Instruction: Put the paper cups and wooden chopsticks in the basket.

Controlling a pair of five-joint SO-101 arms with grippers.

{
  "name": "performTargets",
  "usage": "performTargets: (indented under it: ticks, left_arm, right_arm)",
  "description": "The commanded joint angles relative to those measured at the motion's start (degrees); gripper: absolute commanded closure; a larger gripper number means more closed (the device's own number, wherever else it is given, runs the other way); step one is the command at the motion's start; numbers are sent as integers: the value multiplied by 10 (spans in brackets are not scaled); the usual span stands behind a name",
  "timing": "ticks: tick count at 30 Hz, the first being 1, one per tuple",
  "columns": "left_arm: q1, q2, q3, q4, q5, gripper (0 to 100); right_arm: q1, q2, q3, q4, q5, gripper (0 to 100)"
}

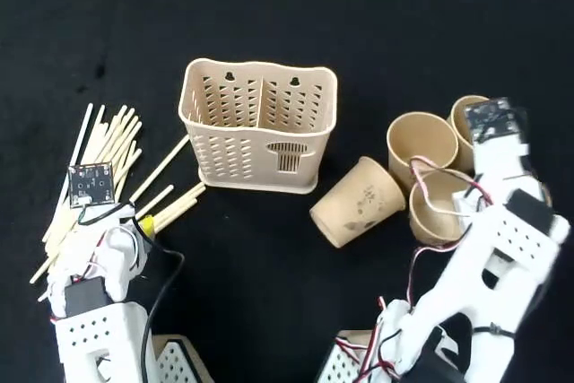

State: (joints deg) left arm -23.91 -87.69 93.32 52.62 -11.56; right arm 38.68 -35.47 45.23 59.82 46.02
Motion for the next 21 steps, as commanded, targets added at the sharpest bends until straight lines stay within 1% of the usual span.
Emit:
performTargets:
  ticks: [1,6,11,14,17,21]
  left_arm:
    - [2,-4,-3,-7,-25,733]
    - [2,-4,-3,-6,-27,733]
    - [3,-4,-3,-6,-28,734]
    - [3,-4,-3,-6,-28,734]
    - [3,-4,-3,-6,-28,734]
    - [4,-4,-3,-6,-28,734]
  right_arm:
    - [18,-31,-78,54,1,987]
    - [14,-60,-167,158,-4,987]
    - [-13,-93,-291,251,-72,987]
    - [-85,-101,-394,332,-139,987]
    - [-192,-99,-517,404,-235,987]
    - [-331,-79,-629,411,-389,987]
